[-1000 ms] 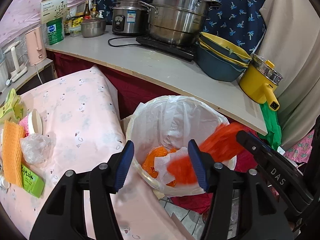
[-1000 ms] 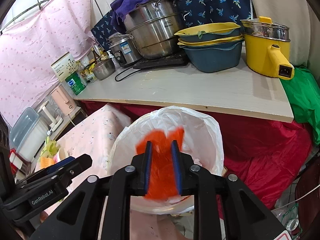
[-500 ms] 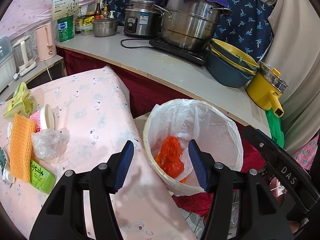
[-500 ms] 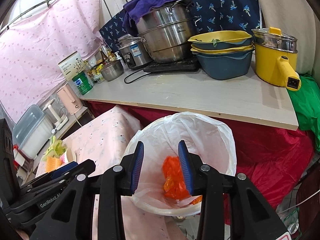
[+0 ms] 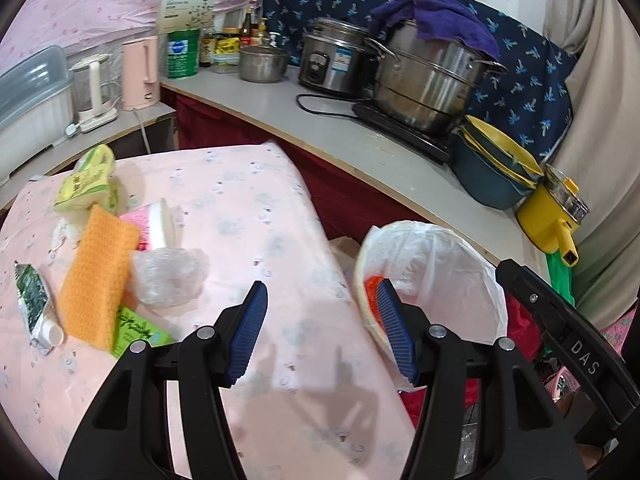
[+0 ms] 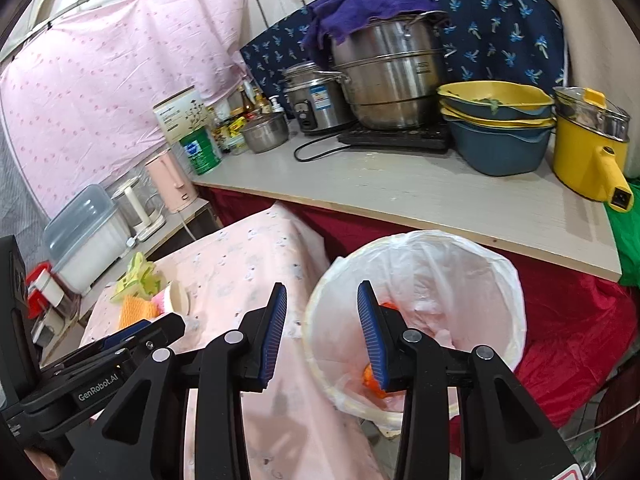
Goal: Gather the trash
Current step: 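Move both open tools back over the remaining trash on the table, then grasp the orange foam net with the left tool while the right tool grasps clear plastic wrap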
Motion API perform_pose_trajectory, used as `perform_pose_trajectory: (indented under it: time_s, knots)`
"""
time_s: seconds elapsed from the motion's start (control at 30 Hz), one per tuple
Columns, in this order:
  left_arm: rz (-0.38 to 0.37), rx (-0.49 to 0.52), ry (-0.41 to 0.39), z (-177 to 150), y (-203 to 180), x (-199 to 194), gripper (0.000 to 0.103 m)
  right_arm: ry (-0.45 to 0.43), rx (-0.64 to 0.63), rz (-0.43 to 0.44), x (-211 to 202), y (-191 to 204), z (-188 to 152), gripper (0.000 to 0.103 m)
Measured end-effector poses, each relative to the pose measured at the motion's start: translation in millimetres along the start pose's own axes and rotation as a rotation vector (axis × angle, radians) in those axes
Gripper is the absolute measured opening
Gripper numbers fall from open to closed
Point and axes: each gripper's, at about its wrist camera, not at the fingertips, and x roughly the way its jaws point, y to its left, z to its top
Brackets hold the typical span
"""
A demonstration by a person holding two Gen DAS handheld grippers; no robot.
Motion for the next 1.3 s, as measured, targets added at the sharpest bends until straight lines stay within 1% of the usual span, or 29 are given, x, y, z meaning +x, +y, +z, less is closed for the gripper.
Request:
perform_pose_trajectory:
  time_s: [0.23,0.47,0.77,1.1,1.2,1.3]
  knots:
    - [0.054,-0.068,-0.018,-4,48,-18,0.054,0.023,-0.062,0.047,8,44,-6,0.037]
    - [0.121,-0.138,-0.036,-10,101,-36,0.054,0.058,-0.130,0.099,19,97,-18,0.037]
    - [0.180,-0.206,-0.037,-23,154,-49,0.054,0.127,-0.202,0.160,41,155,-37,0.037]
    - [0.222,-0.218,0.003,-32,190,-38,0.054,0.219,-0.249,0.189,84,193,-60,0.037]
    - [0.221,-0.222,0.022,-33,199,-29,0.054,0.241,-0.254,0.189,100,201,-65,0.045]
    - [0.220,-0.229,0.038,-33,208,-19,0.057,0.264,-0.263,0.189,117,208,-69,0.046]
